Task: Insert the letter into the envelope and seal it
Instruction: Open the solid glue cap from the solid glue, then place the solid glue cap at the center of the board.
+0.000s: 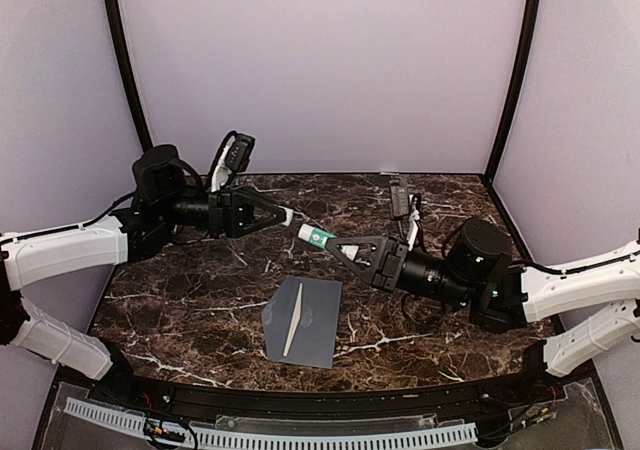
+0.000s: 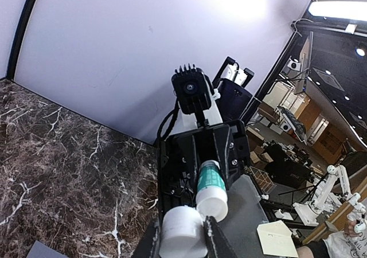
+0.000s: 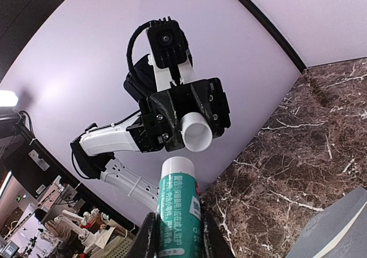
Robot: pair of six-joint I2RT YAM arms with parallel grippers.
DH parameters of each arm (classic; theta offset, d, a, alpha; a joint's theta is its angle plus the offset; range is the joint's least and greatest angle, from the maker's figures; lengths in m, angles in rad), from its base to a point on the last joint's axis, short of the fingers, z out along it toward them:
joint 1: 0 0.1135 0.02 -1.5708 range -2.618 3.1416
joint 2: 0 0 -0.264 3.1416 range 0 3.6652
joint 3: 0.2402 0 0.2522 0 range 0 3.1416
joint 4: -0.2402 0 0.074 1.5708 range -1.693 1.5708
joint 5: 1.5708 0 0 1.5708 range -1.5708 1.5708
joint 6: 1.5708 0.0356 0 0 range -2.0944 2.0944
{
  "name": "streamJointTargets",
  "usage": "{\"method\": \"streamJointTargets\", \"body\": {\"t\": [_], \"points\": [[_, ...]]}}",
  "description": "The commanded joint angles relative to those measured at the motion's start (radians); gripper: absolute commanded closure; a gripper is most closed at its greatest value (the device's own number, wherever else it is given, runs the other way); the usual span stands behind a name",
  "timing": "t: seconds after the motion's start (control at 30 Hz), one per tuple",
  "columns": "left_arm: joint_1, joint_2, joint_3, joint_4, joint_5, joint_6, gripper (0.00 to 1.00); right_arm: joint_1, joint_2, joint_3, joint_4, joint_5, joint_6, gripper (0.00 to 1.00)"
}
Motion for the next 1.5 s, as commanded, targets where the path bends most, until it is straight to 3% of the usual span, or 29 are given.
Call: {"method": "streamJointTargets", "body": {"t": [0.0,0.17,0.3,0.47,0.57,0.7,1.0,1.17,1.47], "points": [[0.023,-0.032,0.016,0.033,0.007,-0.009,1.0,0.005,-0.03,-0.015,0.01,0.017,-0.015,1.0],[0.068,-0.053,0.028,-0.059,-0.086,0.064,1.0,0.005,-0.046,-0.015,-0.017,0.048,-0.014,1.0],[0.067,-0.082,0.066,-0.371,-0.329,0.199,1.0,0.005,-0.062,0.025,-0.113,0.05,-0.032,1.0],[0.104,-0.158,-0.008,-0.628,-0.708,0.133,1.0,0.006,-0.139,0.052,-0.27,0.12,-0.072,1.0],[0.157,-0.153,-0.014,-0.848,-0.778,0.114,1.0,0.005,-0.164,0.071,-0.381,0.17,-0.085,1.0],[0.218,-0.141,-0.074,-0.99,-0.883,0.067,1.0,0.005,-0.151,0.096,-0.445,0.172,-0.099,1.0],[0.248,-0.18,-0.198,-1.106,-1.067,-0.124,1.0,0.005,-0.14,0.069,-0.428,0.131,-0.085,1.0],[0.248,-0.193,-0.279,-1.089,-1.049,-0.168,1.0,0.004,-0.153,0.054,-0.425,0.115,-0.08,1.0],[0.248,-0.167,-0.297,-1.075,-1.049,-0.186,1.0,0.005,-0.17,-0.002,-0.368,0.092,-0.051,1.0]]}}
